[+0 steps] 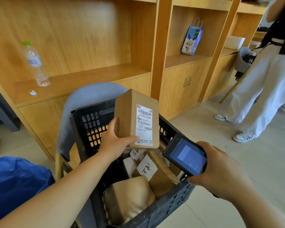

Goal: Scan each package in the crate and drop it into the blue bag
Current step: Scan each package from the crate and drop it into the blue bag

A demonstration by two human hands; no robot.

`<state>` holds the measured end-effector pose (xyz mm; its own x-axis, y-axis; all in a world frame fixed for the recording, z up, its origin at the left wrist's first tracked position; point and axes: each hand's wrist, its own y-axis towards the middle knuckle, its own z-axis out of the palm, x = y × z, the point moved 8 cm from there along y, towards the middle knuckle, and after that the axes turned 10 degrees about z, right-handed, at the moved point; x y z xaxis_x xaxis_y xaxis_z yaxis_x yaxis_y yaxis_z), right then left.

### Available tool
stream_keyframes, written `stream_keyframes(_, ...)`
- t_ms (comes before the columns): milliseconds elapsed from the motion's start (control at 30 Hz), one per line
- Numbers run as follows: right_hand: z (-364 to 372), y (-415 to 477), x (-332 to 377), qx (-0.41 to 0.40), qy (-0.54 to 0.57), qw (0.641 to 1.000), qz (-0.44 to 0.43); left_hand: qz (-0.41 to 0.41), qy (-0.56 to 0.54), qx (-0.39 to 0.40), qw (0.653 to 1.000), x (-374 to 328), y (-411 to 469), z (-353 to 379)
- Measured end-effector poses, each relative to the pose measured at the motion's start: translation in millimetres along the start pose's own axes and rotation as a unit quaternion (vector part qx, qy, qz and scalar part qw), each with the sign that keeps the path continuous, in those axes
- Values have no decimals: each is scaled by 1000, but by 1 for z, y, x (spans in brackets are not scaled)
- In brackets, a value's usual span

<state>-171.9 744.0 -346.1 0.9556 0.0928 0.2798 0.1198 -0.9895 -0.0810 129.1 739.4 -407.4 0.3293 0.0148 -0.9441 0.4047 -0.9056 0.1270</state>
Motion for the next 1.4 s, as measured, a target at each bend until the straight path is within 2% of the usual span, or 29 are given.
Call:
stream_keyframes(233, -19, -23, 11, -32, 35, 999, -25, 40, 59, -87, 994, -31, -32, -55)
stream_keyframes(533, -42, -62, 50, -48, 37, 994, -90, 86, 81, -128, 985, -45, -89, -117)
stream_keyframes(900, -47, -89, 73, -67, 15, 990, -122, 101, 137, -176, 969, -44, -126, -155)
stream_keyframes(1400, -22, -112, 132, -44, 14, 981, -187, 59, 109, -235, 964, -11, -179, -225)
